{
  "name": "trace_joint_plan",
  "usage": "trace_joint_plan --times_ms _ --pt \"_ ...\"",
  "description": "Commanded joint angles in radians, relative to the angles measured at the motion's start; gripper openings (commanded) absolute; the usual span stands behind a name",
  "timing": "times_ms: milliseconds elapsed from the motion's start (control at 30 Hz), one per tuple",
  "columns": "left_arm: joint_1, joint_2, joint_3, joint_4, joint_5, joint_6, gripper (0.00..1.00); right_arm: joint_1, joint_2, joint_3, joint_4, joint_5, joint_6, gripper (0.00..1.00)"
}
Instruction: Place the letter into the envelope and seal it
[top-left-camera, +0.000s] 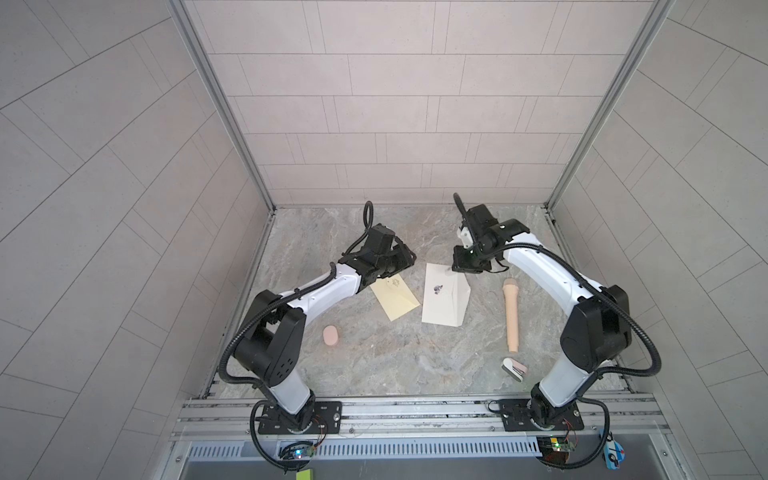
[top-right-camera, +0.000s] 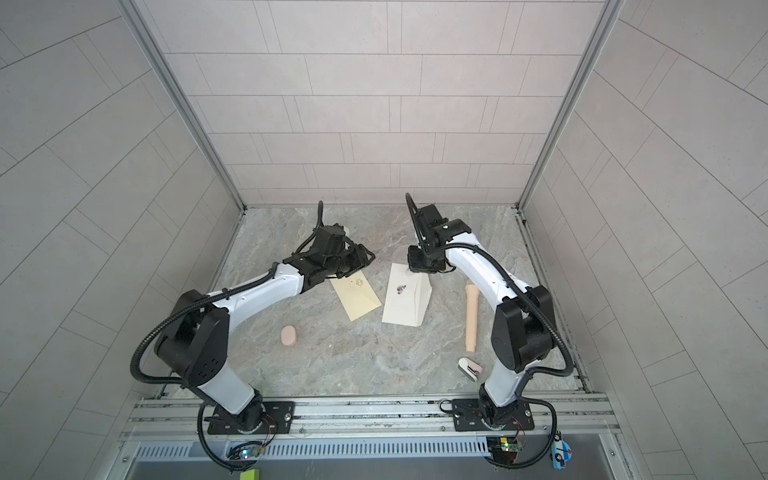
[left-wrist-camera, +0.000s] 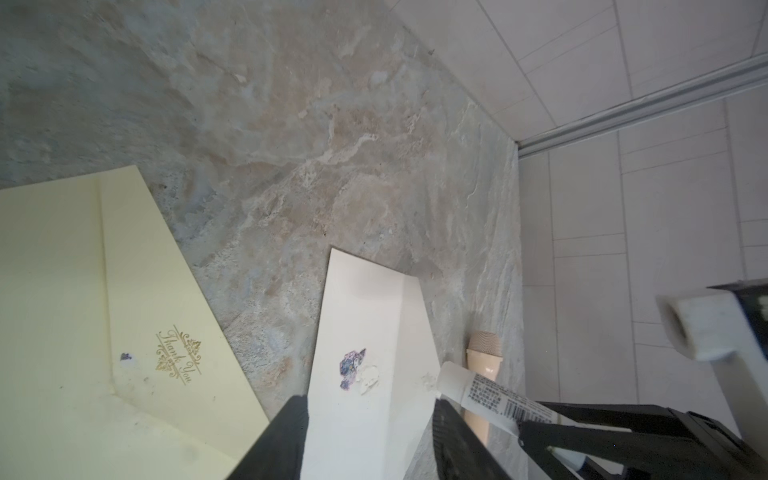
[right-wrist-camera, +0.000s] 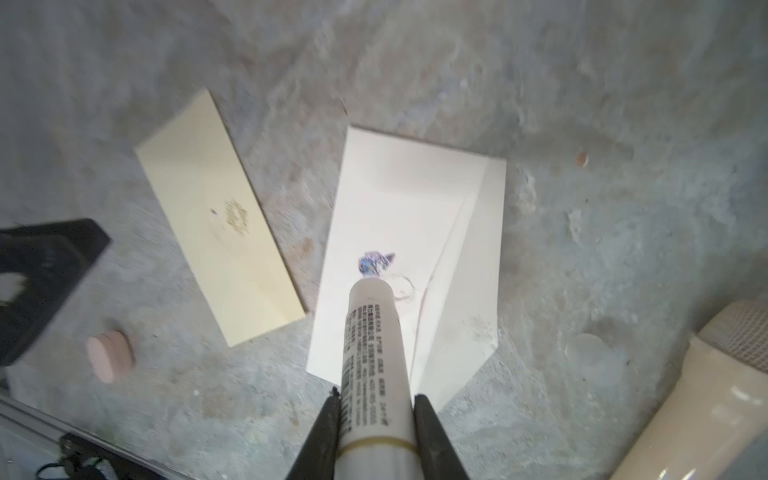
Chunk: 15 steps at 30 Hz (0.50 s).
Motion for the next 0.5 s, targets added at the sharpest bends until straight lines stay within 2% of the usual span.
trace_joint_plan --times_ms 0,133,467 --pt "-0.019 0.055 0.031 -0.121 0.009 0.097 0.55 0.029 0.035 0.036 -0.138 0.067 -0.068 0.00" --pt "-0.019 0.126 0.042 -0.096 0.090 0.091 0.55 0.062 0.100 0.061 -0.133 0.073 -0.067 0.00" --pt "-0.025 0.239 0.097 -0.092 0.183 0.125 0.53 0.097 0.215 0.113 -0.115 0.111 -0.049 0.00"
